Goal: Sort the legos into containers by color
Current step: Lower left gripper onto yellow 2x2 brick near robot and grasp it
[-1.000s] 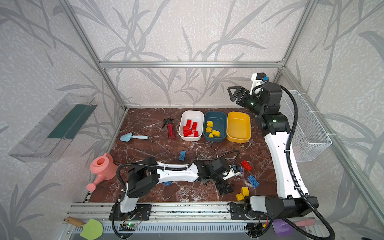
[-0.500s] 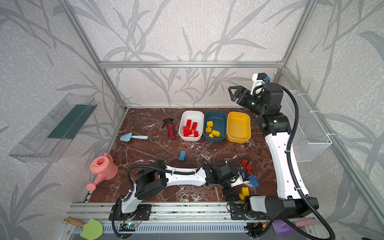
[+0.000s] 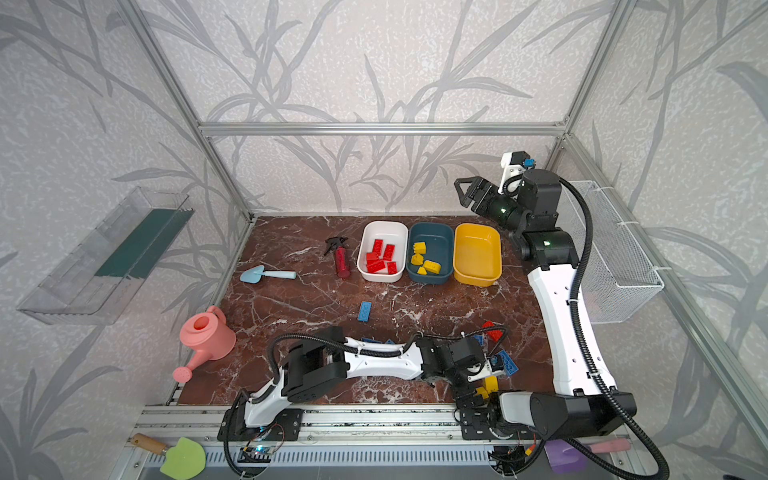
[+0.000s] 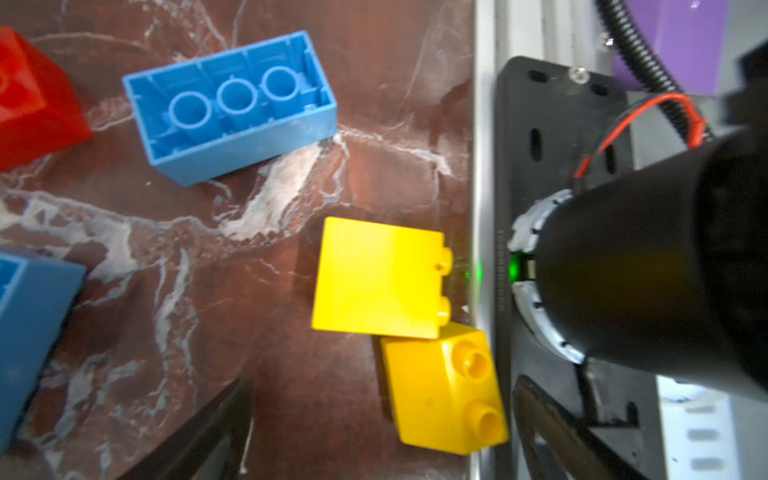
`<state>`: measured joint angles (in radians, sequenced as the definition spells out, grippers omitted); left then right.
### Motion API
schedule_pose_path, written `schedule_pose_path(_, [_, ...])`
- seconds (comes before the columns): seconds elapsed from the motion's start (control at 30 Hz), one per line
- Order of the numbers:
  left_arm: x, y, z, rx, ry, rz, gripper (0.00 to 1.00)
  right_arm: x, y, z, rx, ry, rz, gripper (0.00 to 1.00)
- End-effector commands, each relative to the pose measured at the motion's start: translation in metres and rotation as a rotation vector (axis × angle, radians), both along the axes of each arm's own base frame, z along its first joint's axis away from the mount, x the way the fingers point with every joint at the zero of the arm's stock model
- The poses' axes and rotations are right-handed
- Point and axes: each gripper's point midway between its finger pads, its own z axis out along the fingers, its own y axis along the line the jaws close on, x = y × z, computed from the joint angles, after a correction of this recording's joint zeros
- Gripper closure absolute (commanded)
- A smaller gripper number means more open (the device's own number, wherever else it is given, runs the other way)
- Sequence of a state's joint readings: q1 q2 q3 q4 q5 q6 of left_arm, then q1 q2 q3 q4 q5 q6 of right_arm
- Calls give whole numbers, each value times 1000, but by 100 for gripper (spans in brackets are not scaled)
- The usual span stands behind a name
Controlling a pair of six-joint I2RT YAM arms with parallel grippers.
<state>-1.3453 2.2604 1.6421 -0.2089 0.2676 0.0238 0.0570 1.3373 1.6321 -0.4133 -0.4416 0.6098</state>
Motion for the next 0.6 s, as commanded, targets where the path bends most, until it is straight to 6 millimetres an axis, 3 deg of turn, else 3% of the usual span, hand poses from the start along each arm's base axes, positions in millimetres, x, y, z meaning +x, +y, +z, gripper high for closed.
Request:
schedule_pose_path(0.0, [12,-5,0,-4,-24,25,6,-12,0,17,10,-59,16,20])
schedule_pose_path(0.3, [16,-10,-6,-5,-20,16,18,-11,2,14,15,-54,24,22])
schedule_pose_path(0.43, [15,-14,-10,1,-20,5,34,-11,2,14,20,-55,25,23])
schedule_pose_path(0.57, [17,-14,-12,8,-22,12,40,-12,2,14,19,-59,26,23])
